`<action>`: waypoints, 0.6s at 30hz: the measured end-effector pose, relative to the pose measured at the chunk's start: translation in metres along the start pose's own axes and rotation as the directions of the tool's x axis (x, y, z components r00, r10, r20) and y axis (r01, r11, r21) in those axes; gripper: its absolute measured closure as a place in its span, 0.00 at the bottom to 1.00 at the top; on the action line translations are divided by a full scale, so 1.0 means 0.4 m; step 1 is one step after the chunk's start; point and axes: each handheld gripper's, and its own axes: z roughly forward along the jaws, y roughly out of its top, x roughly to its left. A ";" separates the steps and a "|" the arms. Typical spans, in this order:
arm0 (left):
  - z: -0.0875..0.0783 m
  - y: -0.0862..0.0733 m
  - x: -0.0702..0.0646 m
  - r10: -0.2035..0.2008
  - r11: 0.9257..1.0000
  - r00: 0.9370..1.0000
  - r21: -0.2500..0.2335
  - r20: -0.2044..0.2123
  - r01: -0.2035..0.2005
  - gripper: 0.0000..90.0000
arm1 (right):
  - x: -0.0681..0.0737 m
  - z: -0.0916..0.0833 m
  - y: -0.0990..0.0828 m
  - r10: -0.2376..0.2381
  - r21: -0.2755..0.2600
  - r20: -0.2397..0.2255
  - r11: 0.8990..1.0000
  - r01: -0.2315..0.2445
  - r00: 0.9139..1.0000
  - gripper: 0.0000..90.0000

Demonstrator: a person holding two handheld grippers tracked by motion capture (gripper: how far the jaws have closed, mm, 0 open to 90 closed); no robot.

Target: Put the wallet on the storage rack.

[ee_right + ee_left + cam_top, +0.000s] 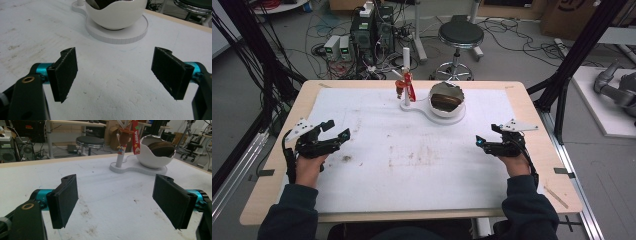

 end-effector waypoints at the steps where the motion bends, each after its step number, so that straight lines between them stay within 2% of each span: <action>1: 0.000 0.000 0.000 0.001 1.000 1.000 0.000 -0.001 -0.001 0.23 | 0.000 0.001 0.000 -0.001 0.000 -0.001 1.000 0.001 1.000 0.24; 18: -0.002 -0.005 0.004 -0.008 1.000 1.000 -0.007 0.001 0.008 0.23 | 0.001 0.002 0.007 -0.017 0.003 0.031 1.000 0.017 0.999 0.24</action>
